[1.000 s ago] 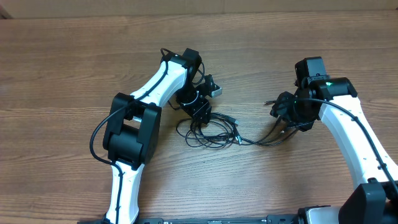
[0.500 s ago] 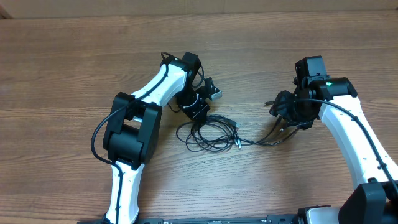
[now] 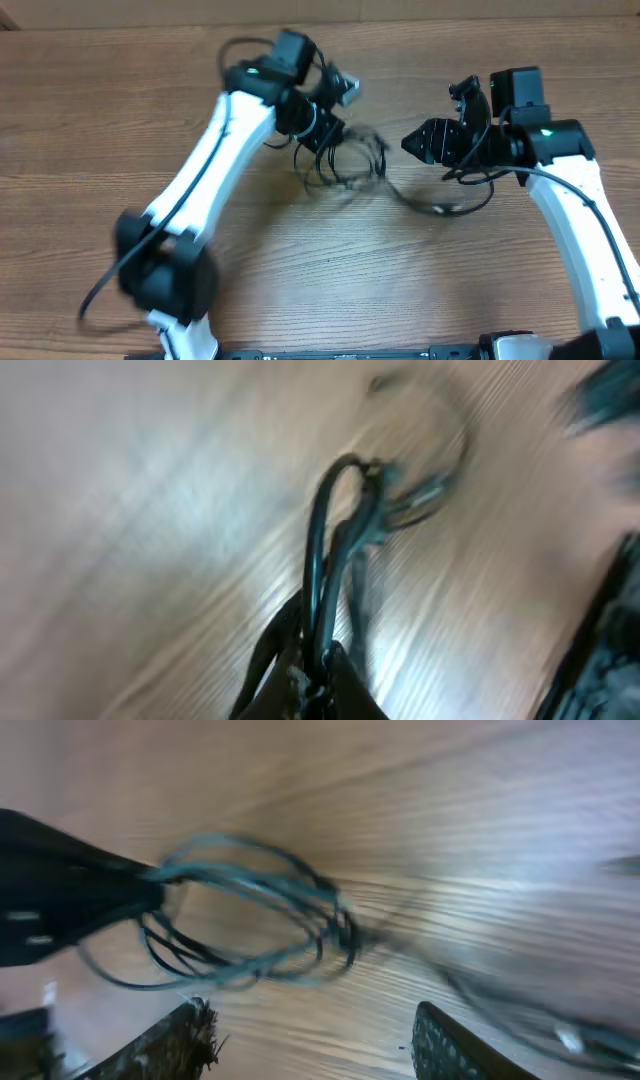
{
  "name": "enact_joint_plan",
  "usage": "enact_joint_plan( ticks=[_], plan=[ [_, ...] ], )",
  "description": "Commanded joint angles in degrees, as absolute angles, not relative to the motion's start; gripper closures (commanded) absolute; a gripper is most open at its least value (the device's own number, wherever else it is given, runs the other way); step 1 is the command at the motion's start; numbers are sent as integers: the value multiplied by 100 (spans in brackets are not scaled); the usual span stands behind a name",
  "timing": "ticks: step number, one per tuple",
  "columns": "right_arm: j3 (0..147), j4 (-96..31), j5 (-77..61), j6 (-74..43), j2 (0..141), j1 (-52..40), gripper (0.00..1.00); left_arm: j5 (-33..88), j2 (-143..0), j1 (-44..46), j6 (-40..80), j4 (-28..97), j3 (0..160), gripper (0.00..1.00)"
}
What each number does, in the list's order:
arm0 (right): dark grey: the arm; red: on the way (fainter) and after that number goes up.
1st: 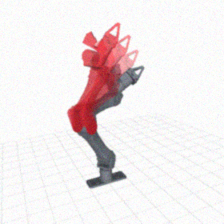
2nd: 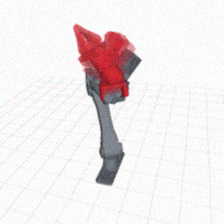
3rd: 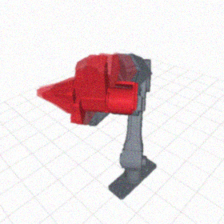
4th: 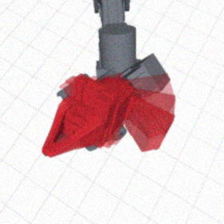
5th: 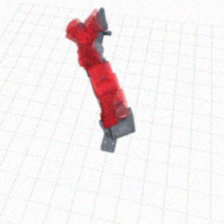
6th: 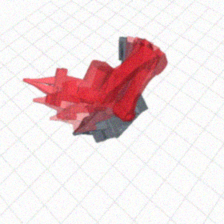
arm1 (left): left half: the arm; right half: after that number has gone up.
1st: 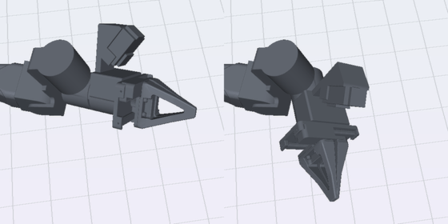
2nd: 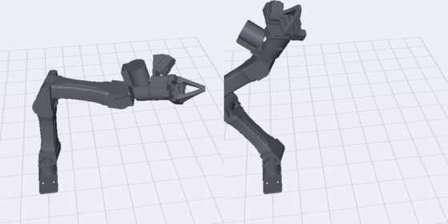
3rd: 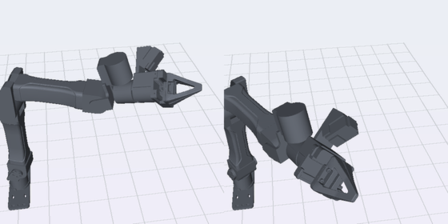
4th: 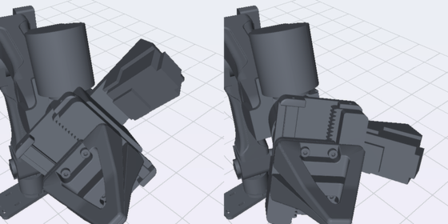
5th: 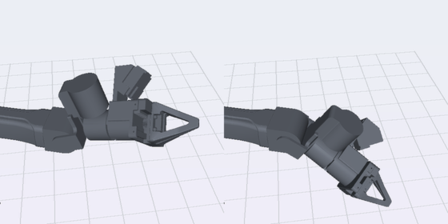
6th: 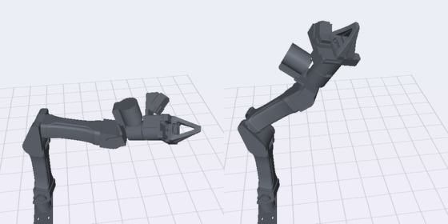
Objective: Untangle cables
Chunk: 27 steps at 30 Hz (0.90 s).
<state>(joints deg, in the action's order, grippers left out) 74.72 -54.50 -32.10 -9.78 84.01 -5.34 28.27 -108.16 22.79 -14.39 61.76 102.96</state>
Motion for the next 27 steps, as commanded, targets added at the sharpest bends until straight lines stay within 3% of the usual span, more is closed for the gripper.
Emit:
enact_joint_plan(
  ticks=[1,9,17,27],
  plan=[
    [7634,-5376,-3981,-808,8246,-530,38,2897,-10230,2248,-1004,6300,10422,96],
    [7634,-5170,-4250,-1201,8246,-701,39,2272,-9762,2241,-242,6267,10433,96],
    [7614,-5100,-2281,-3190,8473,-1673,45,2206,-9699,2241,482,6152,10442,96],
    [7614,-3806,-2008,-4436,9601,-2475,46,2296,-9699,2241,646,6152,10442,96]
  ],
)
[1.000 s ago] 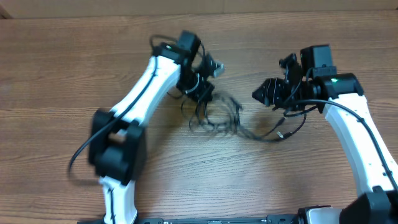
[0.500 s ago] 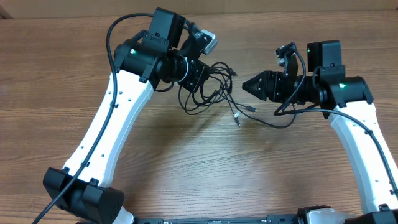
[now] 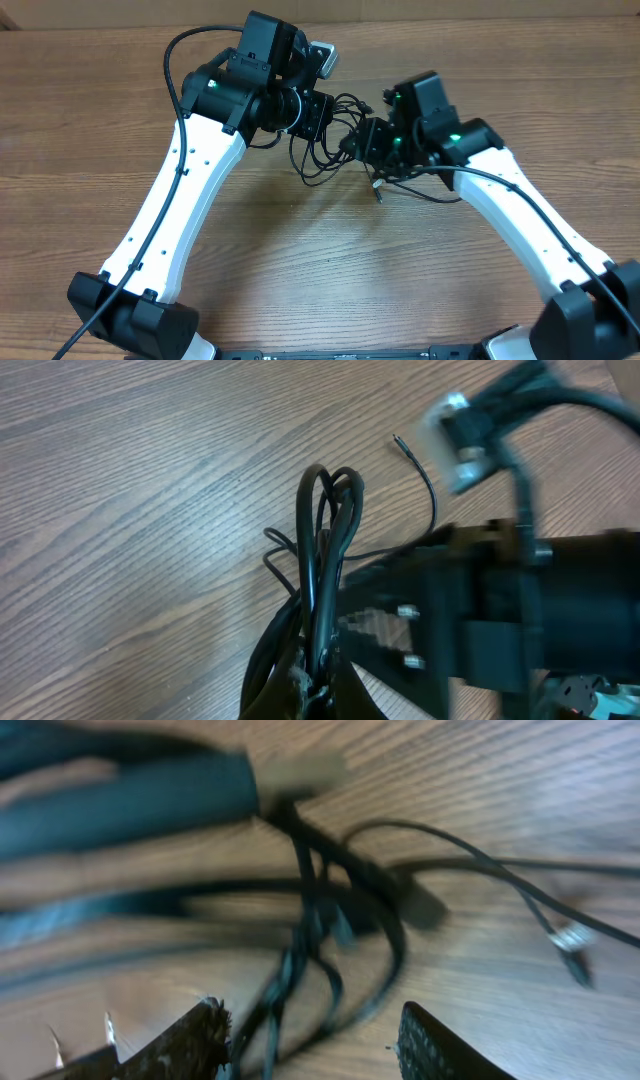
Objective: Untangle cables
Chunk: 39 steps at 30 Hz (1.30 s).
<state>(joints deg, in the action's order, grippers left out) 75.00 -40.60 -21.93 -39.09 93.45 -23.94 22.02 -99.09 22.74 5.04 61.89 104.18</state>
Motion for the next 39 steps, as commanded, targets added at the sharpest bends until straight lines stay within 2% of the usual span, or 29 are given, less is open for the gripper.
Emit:
enact_joint_plan(
  ticks=[1,5,8,12,13,15,20,25,26,28,30,33,39],
  plan=[
    [7614,-3774,-1988,-4525,9662,-2475,46,2294,-9699,2241,646,6160,10442,96],
    [7614,-4241,-1367,-5000,9915,-2438,47,2244,-9682,2053,644,6241,10444,96],
    [7614,-5059,-379,-5103,9933,-2296,47,2250,-9594,1481,646,6309,10444,96],
    [7614,-5592,303,-4700,9933,-2069,57,2237,-9588,917,569,6539,10442,96],
    [7614,-5631,237,-4121,9933,-1925,72,2235,-9590,690,257,6781,10440,96],
    [7614,-5614,80,-3658,9933,-1870,83,2231,-9590,648,62,6917,10438,96],
    [7616,-5452,-801,-2506,9929,-1863,94,2255,-9594,687,-180,7135,10429,96],
    [7623,-5345,-2355,-1435,9837,-1863,96,2255,-9633,821,-176,7369,10420,96],
    [7623,-5347,-2655,-1251,9791,-1863,96,2255,-9653,884,-176,7376,10396,89],
    [7623,-5363,-3144,-1024,9638,-1863,96,2255,-9741,1096,-174,7395,10353,63],
    [7623,-5363,-3540,-843,9456,-1863,96,2255,-9876,1258,-174,7435,10350,48],
    [7623,-5363,-3616,-843,9205,-1863,96,2265,-10097,1459,-174,7454,10350,39],
    [7623,-5367,-3846,-871,8851,-1861,96,3083,-10678,1693,-178,7072,10350,39]
  ],
)
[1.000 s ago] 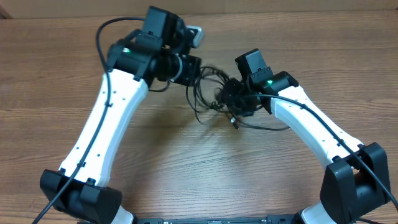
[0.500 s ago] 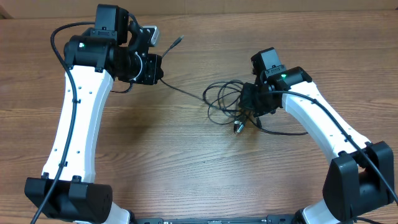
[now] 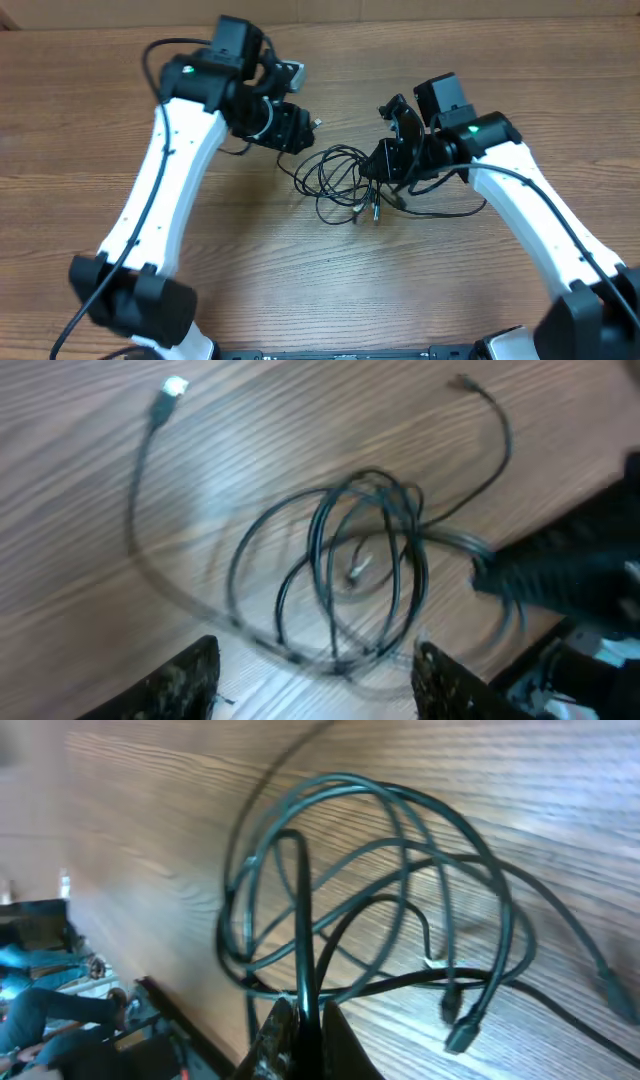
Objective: Untangle cables
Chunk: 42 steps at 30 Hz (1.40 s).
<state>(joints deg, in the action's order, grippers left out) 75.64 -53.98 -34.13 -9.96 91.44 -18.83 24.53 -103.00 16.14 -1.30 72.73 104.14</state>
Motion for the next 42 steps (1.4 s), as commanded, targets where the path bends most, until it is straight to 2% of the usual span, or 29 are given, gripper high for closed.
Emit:
enact_joint_plan(
  ticks=[1,10,20,21,22,23,28,31,36,42],
  plan=[
    [7623,-5371,-3896,-880,8823,-1861,96,3227,-10851,1745,-178,6960,10350,40],
    [7620,-5485,-3909,-891,8807,-1861,96,3603,-12036,2051,-871,7096,10350,48],
    [7620,-5500,-3531,-1184,8807,-1861,96,4381,-12999,2224,-1549,7089,10350,68],
    [7620,-5500,-3444,-1267,8807,-1861,96,4375,-13056,2250,-1553,7111,10350,74],
    [7620,-5500,-3249,-1466,8807,-1861,96,4372,-13104,2283,-1638,7157,10348,89],
    [7620,-5505,-3155,-1557,8807,-1861,96,4351,-13141,2294,-1678,7166,10348,96],
    [7614,-6479,-344,-3389,8809,-1861,96,3793,-12927,2064,-1323,7210,10630,96],
    [7459,-7022,886,-3968,8812,-1861,96,3708,-12280,1767,-1238,7314,10989,96],
    [6849,-6646,961,-3966,8820,-1861,96,3461,-10934,1448,-373,6840,11146,96],
    [6453,-6204,943,-3966,8820,-1857,96,3146,-9760,1415,-207,6591,11146,96]
  ],
)
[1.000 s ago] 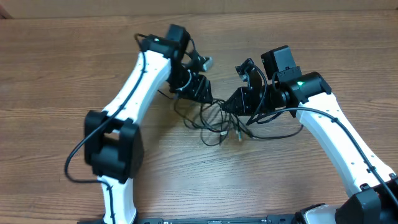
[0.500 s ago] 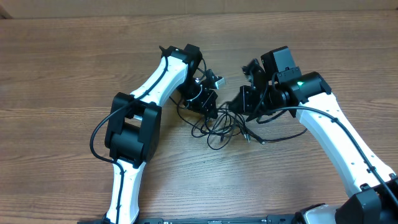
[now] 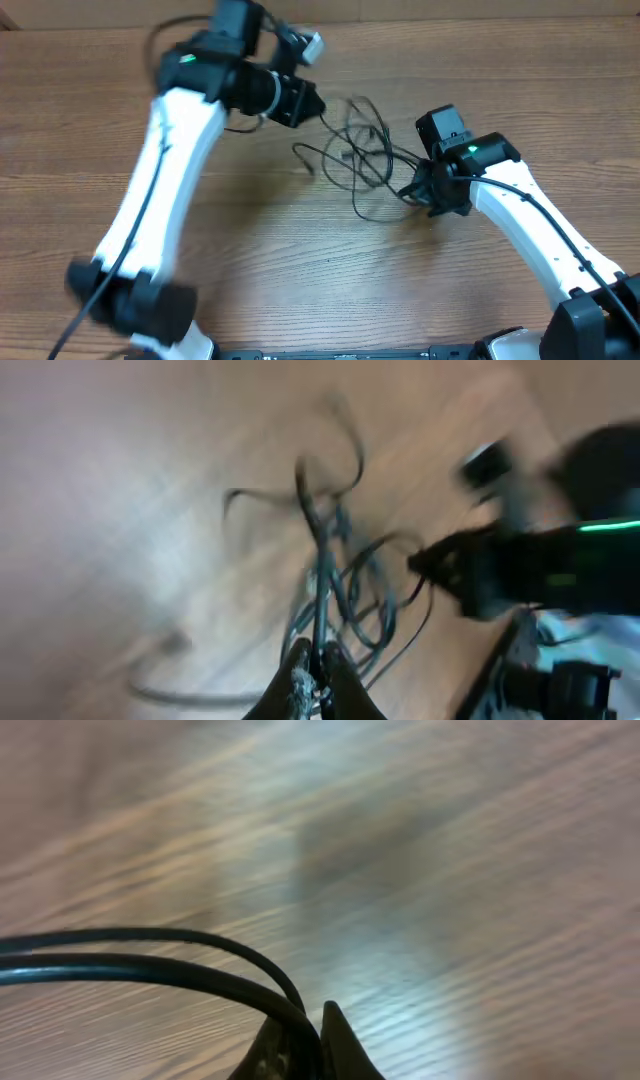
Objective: Untangle cables
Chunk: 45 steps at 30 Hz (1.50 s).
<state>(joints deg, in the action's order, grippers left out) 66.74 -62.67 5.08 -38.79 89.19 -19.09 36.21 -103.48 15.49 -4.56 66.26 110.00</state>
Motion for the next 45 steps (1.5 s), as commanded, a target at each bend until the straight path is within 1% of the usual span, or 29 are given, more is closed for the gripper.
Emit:
enact_joint_plan(
  ticks=[1,5,6,9,11,15,18,20,22,25,30,32,33,34,35,37,40,45],
  plan=[
    [6412,-6152,941,-3966,8820,-1831,96,2971,-9618,1415,-137,6595,11146,96],
    [6394,-6112,906,-3924,8820,-1629,96,1979,-9170,1415,386,6571,11146,96],
    [6394,-6088,829,-3844,8820,-1586,96,1883,-9129,1415,421,6569,11146,96],
    [6394,-5850,148,-3065,8818,-1514,96,1697,-9056,1415,438,6628,11144,96],
    [6394,-5695,-322,-2637,8818,-1514,96,1704,-9111,1417,502,6746,11139,96],
    [6405,-5315,-1763,-1787,8816,-1520,96,1920,-9369,1487,515,7070,11126,96],
    [6560,-5113,-2840,-1450,8761,-1520,96,2386,-9607,1588,185,7258,11126,96],
    [6842,-5052,-3616,-1238,8637,-1520,96,2698,-9647,1662,-97,7188,11124,96],
    [7205,-5039,-4091,-1184,8451,-1520,96,2810,-9633,1691,-126,6987,11126,95],
    [7664,-5037,-4639,-1181,8180,-1520,96,2976,-9636,1691,-156,6921,11126,65],
    [8097,-5039,-4897,-1275,7719,-1520,96,3820,-9638,1778,-919,7155,11113,61],
    [8136,-5033,-4888,-1345,7579,-1518,96,3793,-9638,1850,-1059,7282,11100,58],
    [8136,-5037,-4862,-1345,7550,-1514,96,3795,-9638,1876,-1120,7308,11078,55],
    [8136,-5041,-4856,-1345,7520,-1514,96,3800,-9638,1916,-1219,7317,11010,48],
    [8136,-5039,-4860,-1358,7520,-1514,96,3844,-9638,1942,-1367,7308,10934,44],
    [8138,-5037,-4858,-1367,7522,-1514,96,3883,-9638,1994,-1737,7314,10777,41],
    [8138,-5043,-4860,-1372,7522,-1514,96,3857,-9642,2071,-2368,7308,10359,39],
    [8138,-5175,-4853,-1367,7522,-1514,96,3859,-9736,1975,-3173,7277,9710,41]
  ],
)
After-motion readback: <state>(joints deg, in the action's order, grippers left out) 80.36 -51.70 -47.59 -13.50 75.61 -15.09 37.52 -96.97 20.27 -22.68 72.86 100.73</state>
